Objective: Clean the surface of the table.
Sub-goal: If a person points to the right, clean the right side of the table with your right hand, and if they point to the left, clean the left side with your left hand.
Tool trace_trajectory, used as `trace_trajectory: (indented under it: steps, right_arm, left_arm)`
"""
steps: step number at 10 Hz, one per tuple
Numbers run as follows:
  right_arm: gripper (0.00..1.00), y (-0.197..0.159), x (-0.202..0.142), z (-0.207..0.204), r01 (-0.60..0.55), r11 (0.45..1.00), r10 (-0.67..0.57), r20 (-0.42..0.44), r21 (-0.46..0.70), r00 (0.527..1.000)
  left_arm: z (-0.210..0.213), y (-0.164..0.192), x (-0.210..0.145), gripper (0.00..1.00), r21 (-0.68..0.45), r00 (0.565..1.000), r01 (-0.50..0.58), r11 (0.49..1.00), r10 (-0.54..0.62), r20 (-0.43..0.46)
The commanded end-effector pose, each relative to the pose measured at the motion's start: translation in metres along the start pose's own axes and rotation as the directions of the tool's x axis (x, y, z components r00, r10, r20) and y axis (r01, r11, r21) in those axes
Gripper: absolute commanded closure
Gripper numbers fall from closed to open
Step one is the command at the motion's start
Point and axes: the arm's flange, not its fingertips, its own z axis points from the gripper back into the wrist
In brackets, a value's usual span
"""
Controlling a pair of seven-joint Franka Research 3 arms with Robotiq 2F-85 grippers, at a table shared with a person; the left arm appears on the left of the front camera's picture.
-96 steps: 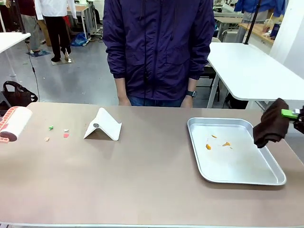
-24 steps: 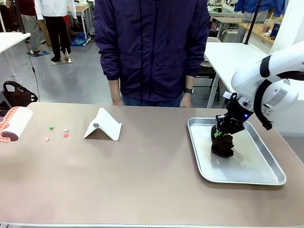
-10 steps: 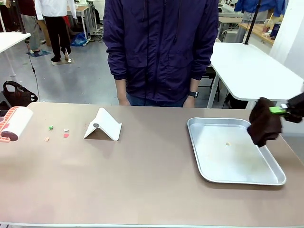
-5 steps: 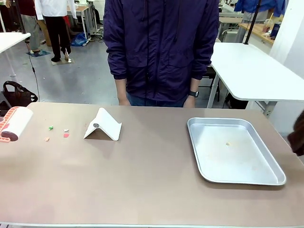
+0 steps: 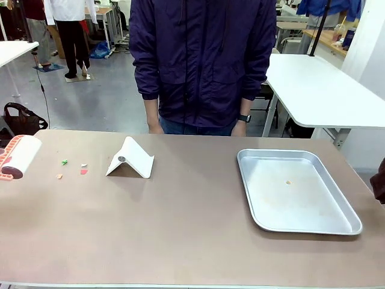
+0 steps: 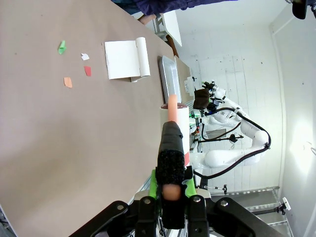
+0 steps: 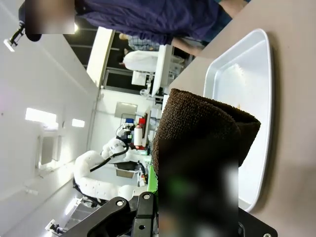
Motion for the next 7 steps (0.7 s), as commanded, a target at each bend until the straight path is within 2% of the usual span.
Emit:
trace_trajectory:
  steps: [1, 3, 4, 5, 7]
  right_arm:
    - [0.88, 0.009, 0.0, -0.001, -0.02, 1.0, 0.02, -0.013, -0.007, 1.0]
    - [0.88, 0.002, 0.0, 0.0, -0.006, 1.0, 0.006, -0.003, -0.001, 1.0]
    - [0.88, 0.012, 0.005, -0.019, -0.014, 0.991, 0.012, -0.015, -0.131, 1.0]
    - [0.88, 0.025, 0.013, -0.046, -0.055, 0.964, 0.039, -0.065, -0.26, 0.997]
    - [0.88, 0.049, 0.034, -0.111, -0.146, 0.896, 0.069, -0.193, -0.419, 0.979]
  left_arm:
    - [0.0, -0.004, -0.002, 1.0, -0.003, 1.0, 0.006, 1.0, -0.006, -0.009]
    - [0.0, -0.004, -0.002, 1.0, -0.003, 1.0, 0.006, 1.0, -0.006, -0.009]
    - [0.0, -0.004, -0.002, 1.0, -0.003, 1.0, 0.006, 1.0, -0.006, -0.009]
    - [0.0, -0.004, -0.002, 1.0, -0.003, 1.0, 0.006, 1.0, -0.006, -0.009]
    - [0.0, -0.004, -0.002, 1.0, -0.003, 1.0, 0.006, 1.0, -0.006, -0.009]
